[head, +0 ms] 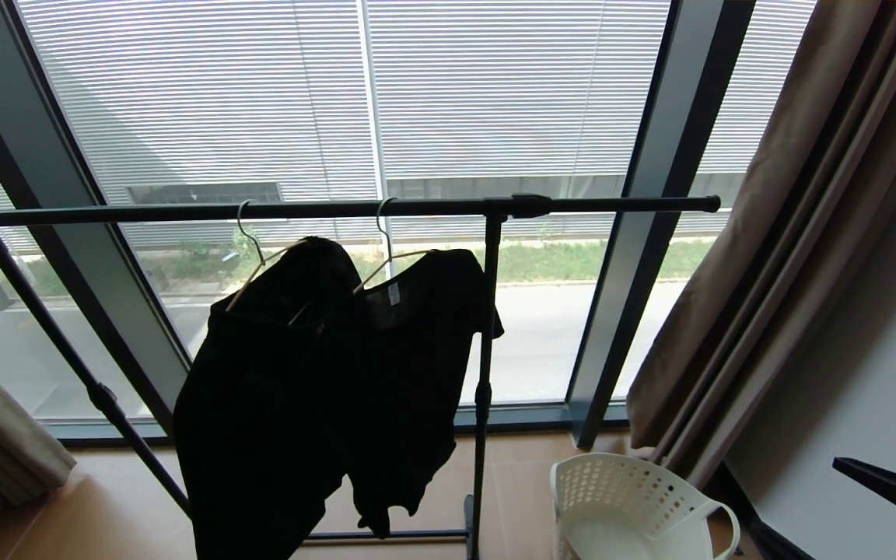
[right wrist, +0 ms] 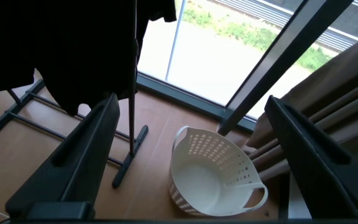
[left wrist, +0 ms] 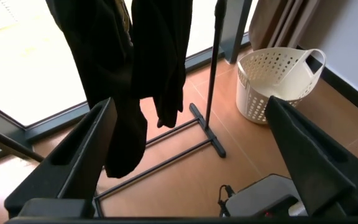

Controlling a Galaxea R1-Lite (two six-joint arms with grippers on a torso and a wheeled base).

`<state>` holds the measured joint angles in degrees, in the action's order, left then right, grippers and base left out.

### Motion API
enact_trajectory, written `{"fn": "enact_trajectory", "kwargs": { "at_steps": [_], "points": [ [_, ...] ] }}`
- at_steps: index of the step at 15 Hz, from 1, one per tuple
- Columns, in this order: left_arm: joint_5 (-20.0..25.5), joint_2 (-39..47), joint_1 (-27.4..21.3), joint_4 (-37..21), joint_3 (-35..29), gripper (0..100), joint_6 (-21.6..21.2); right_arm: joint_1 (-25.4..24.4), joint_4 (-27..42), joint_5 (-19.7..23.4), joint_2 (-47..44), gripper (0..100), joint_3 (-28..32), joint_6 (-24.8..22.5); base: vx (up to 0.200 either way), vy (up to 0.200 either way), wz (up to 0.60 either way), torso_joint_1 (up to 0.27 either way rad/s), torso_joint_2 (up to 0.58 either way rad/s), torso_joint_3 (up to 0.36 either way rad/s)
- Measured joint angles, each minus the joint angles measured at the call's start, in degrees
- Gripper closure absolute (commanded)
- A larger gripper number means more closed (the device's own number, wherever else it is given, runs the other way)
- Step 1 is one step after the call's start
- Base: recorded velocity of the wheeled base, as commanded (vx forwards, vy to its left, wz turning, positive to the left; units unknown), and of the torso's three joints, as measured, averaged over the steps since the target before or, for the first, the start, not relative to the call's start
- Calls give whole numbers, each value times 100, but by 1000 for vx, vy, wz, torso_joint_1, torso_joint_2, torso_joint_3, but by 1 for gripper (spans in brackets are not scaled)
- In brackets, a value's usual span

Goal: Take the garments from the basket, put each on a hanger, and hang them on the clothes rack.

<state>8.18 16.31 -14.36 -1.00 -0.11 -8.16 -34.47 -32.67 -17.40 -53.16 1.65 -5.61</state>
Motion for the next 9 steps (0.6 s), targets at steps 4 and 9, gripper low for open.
{"fn": "enact_trajectory", "kwargs": {
  "at_steps": [4,9],
  "points": [
    [-35,-546,354,-85,-10,0,-2,107,2115,-560,1742,0,-140,-396,0,0,0,0,0,0],
    [-44,-692,1307,-85,-16,0,-2,1902,2900,-756,3056,0,-160,-688,0,0,0,0,0,0]
  ]
}}
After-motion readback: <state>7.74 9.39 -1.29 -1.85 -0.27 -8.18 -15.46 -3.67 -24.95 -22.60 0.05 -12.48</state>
